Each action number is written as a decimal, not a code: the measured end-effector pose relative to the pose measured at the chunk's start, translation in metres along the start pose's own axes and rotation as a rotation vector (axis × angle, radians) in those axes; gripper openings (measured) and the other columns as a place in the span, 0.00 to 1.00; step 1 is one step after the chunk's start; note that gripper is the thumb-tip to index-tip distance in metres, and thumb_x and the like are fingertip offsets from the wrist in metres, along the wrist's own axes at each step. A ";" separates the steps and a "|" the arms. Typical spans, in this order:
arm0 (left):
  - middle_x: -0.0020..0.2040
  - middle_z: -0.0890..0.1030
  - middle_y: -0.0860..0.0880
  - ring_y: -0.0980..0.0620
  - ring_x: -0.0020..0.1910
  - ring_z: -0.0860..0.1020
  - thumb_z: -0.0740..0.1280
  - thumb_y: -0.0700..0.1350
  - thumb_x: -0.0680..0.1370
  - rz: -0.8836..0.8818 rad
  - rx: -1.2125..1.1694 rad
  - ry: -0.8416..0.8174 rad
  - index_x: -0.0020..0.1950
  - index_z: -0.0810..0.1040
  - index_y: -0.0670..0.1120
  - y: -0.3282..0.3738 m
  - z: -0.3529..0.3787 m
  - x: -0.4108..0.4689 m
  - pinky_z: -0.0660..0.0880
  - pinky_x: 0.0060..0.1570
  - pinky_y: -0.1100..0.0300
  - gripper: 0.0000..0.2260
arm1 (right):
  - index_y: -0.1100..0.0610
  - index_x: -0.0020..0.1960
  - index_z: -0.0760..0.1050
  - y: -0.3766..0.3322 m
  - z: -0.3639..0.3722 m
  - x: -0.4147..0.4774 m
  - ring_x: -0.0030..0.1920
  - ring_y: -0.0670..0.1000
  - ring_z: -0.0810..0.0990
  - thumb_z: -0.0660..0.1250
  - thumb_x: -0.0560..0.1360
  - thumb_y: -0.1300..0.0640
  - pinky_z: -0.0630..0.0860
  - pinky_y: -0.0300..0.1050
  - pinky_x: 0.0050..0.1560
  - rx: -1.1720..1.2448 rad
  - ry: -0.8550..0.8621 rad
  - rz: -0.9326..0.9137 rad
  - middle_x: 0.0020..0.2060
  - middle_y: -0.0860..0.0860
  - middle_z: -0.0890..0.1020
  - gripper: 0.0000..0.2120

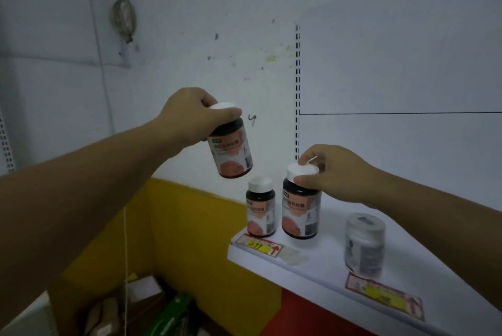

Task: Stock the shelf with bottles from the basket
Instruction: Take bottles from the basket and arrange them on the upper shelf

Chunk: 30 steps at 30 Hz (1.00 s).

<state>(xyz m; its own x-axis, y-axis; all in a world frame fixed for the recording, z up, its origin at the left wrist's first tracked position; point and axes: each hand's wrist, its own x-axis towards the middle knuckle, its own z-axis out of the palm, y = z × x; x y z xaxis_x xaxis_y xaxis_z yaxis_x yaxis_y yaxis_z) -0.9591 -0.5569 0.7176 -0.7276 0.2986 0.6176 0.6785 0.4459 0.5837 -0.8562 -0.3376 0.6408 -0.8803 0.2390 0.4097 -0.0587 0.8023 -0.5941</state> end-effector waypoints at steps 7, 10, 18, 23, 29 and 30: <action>0.44 0.79 0.47 0.49 0.43 0.78 0.72 0.55 0.67 0.017 -0.130 -0.083 0.44 0.76 0.45 -0.051 0.067 0.068 0.79 0.39 0.53 0.16 | 0.46 0.49 0.74 0.019 0.036 0.026 0.51 0.49 0.78 0.72 0.67 0.50 0.76 0.44 0.51 -0.122 -0.064 0.125 0.52 0.48 0.80 0.12; 0.46 0.79 0.44 0.47 0.44 0.78 0.74 0.53 0.66 -0.006 -0.174 -0.205 0.46 0.76 0.42 -0.070 0.097 0.090 0.80 0.41 0.51 0.18 | 0.45 0.49 0.75 0.019 0.048 0.027 0.52 0.46 0.78 0.72 0.68 0.50 0.77 0.45 0.53 -0.153 -0.065 0.140 0.52 0.45 0.79 0.12; 0.44 0.79 0.43 0.46 0.40 0.79 0.74 0.52 0.67 -0.066 -0.004 -0.800 0.46 0.75 0.40 -0.086 0.162 0.102 0.78 0.30 0.57 0.19 | 0.49 0.53 0.75 0.021 0.068 0.015 0.52 0.45 0.76 0.70 0.70 0.53 0.79 0.45 0.50 -0.227 0.121 0.112 0.54 0.45 0.77 0.13; 0.52 0.79 0.42 0.48 0.44 0.79 0.70 0.62 0.66 0.018 0.248 -0.941 0.51 0.76 0.40 -0.093 0.180 0.096 0.80 0.35 0.56 0.27 | 0.46 0.56 0.73 0.018 0.071 0.015 0.55 0.43 0.75 0.68 0.71 0.48 0.76 0.42 0.54 -0.279 0.119 0.141 0.58 0.43 0.76 0.14; 0.74 0.64 0.45 0.45 0.70 0.66 0.59 0.65 0.73 0.426 0.243 -0.804 0.72 0.62 0.46 -0.050 0.162 0.089 0.65 0.66 0.52 0.34 | 0.47 0.70 0.62 0.021 0.028 -0.014 0.74 0.48 0.56 0.58 0.75 0.40 0.56 0.43 0.69 -0.662 0.202 0.197 0.75 0.48 0.59 0.26; 0.75 0.62 0.45 0.46 0.72 0.63 0.59 0.66 0.74 0.507 0.246 -0.792 0.73 0.59 0.47 -0.036 0.160 0.082 0.62 0.69 0.51 0.34 | 0.48 0.71 0.59 0.024 0.014 -0.026 0.75 0.49 0.52 0.57 0.75 0.40 0.54 0.45 0.71 -0.776 0.167 0.219 0.76 0.49 0.55 0.27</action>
<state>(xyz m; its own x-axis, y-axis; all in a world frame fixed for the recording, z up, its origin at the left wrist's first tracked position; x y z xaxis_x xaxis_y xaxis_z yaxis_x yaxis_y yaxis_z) -1.0593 -0.4138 0.6624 -0.2734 0.9450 0.1795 0.9555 0.2452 0.1641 -0.8412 -0.3325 0.6063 -0.7486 0.4635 0.4742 0.5026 0.8631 -0.0502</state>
